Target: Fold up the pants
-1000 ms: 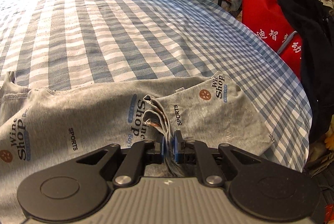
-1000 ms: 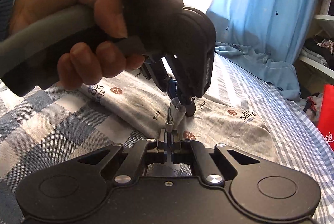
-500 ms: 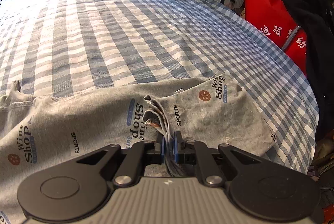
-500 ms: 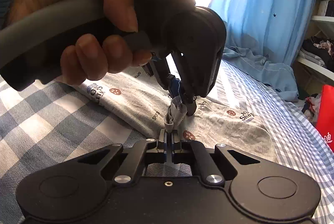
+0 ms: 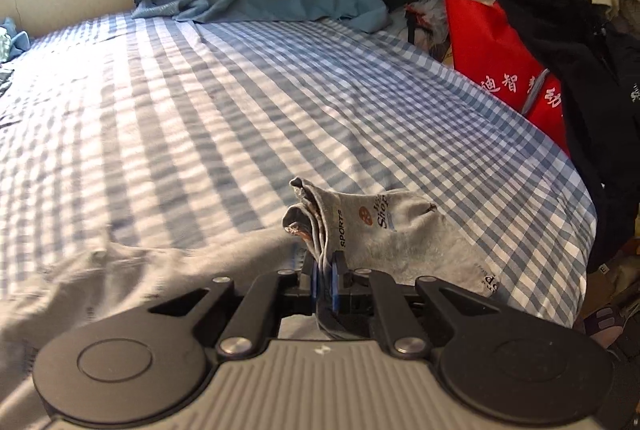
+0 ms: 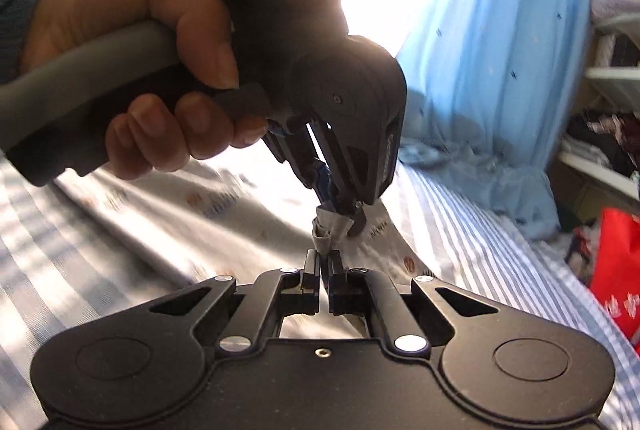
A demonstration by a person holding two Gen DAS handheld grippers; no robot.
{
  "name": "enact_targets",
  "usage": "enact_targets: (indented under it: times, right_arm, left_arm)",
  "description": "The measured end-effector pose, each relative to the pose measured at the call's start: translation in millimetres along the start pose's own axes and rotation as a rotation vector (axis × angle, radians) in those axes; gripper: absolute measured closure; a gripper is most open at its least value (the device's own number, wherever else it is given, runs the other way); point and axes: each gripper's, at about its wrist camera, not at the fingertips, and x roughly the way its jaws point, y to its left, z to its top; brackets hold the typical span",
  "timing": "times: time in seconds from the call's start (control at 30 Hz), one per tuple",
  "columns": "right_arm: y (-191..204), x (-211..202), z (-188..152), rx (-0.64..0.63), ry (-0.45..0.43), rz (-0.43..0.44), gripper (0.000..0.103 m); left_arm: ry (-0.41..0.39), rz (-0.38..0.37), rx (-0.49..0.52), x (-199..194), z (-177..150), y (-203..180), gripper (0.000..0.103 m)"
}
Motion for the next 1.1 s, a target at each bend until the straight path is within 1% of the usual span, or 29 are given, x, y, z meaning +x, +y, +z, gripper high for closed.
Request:
enact_targets:
  times: [0.07,0.13,0.2,0.27,0.33,0.4,0.43,0.47,0.5,0.53,0.57,0.6,0.63,0.67,0.7,0.73,0.77,0.83,0.9,0.97,1.0,1.03,1.1]
  right_arm:
    - [14.1,4.2,12.8,0.009,-0.004,0.06,0.1]
    - [32.6,11.0,22.1,0.001,-0.007,0.117,0.1]
    - [53.7,21.5,26.8,-0.019,0.006,0.171,0.1]
    - [72.4,33.8,27.0,-0.038,0.039,0.217,0.1]
    - [91.4,44.1,22.2,-0.057,0.08,0.255,0.1]
    - [105.6,48.3,16.1,-0.075,0.118,0.277,0.1]
    - [107.6,48.5,12.9,-0.083,0.128,0.281,0.098]
    - [107.3,47.4,9.3,-0.088,0.129,0.279,0.092]
    - [103.4,43.9,6.3,-0.087,0.124,0.276,0.089]
    - [95.4,38.7,3.0,-0.083,0.118,0.273,0.08]
    - [86.0,33.0,0.1,-0.071,0.107,0.267,0.071]
    - [70.8,26.8,-3.5,-0.044,0.088,0.252,0.066]
    - [56.0,21.1,-5.5,-0.015,0.073,0.226,0.054]
    - [40.8,14.7,-8.7,0.012,0.06,0.184,0.034]
    - [22.0,10.3,-13.6,0.039,0.046,0.111,0.023]
    - [6.6,6.6,-17.8,0.056,0.038,0.04,0.01]
    - [-12.1,6.2,-22.6,0.073,0.037,-0.042,0.008]
    - [-48.0,13.6,-33.6,0.128,0.073,-0.164,0.008]
    - [-78.7,25.8,-42.4,0.229,0.148,-0.237,0.008]
    - [-99.7,37.1,-49.5,0.33,0.194,-0.242,0.009]
    - [-105.8,40.1,-54.1,0.36,0.221,-0.23,0.009]
    - [-110.1,41.3,-57.2,0.375,0.226,-0.216,0.01]
    - [-111.3,36.0,-65.2,0.35,0.193,-0.172,0.008]
  left_arm:
    - [-0.003,0.015,0.014,-18.6,-4.8,19.1,0.097]
    - [0.002,0.046,0.019,-31.5,-13.0,40.7,0.097]
    - [0.009,0.089,0.014,-36.3,-25.5,62.3,0.096]
    - [0.028,0.127,-0.002,-31.2,-39.1,83.5,0.096]
    - [0.062,0.124,-0.053,-19.9,-53.3,106.0,0.096]
    - [0.08,0.097,-0.115,-8.7,-66.1,123.7,0.094]
    - [0.088,0.093,-0.138,-3.6,-72.1,130.2,0.089]
    - [0.089,0.102,-0.151,-0.2,-76.4,133.4,0.078]
    - [0.077,0.105,-0.161,-0.7,-80.4,136.0,0.075]
    - [0.058,0.098,-0.172,-3.4,-83.7,137.1,0.073]
    - [0.049,0.105,-0.185,-7.0,-85.2,137.8,0.066]
    - [0.037,0.134,-0.197,-11.6,-86.1,136.7,0.053]
    - [0.012,0.186,-0.205,-18.3,-88.2,134.5,0.044]
    - [-0.02,0.247,-0.207,-24.0,-89.0,129.7,0.027]
    - [-0.051,0.302,-0.201,-28.4,-89.5,123.3,0.02]
    - [-0.083,0.346,-0.18,-32.0,-89.1,114.7,0.02]
    - [-0.11,0.371,-0.156,-33.3,-88.2,110.7,0.019]
    - [-0.14,0.422,-0.125,-30.3,-84.1,94.1,0.018]
    - [-0.148,0.437,-0.105,-20.6,-78.1,80.6,0.018]
    - [-0.134,0.418,-0.089,-7.0,-73.3,69.7,0.018]
    - [-0.11,0.42,-0.091,1.4,-71.6,64.6,0.018]
    - [-0.09,0.43,-0.095,7.6,-71.2,60.8,0.018]
    - [-0.078,0.417,-0.092,14.4,-74.0,53.2,0.018]
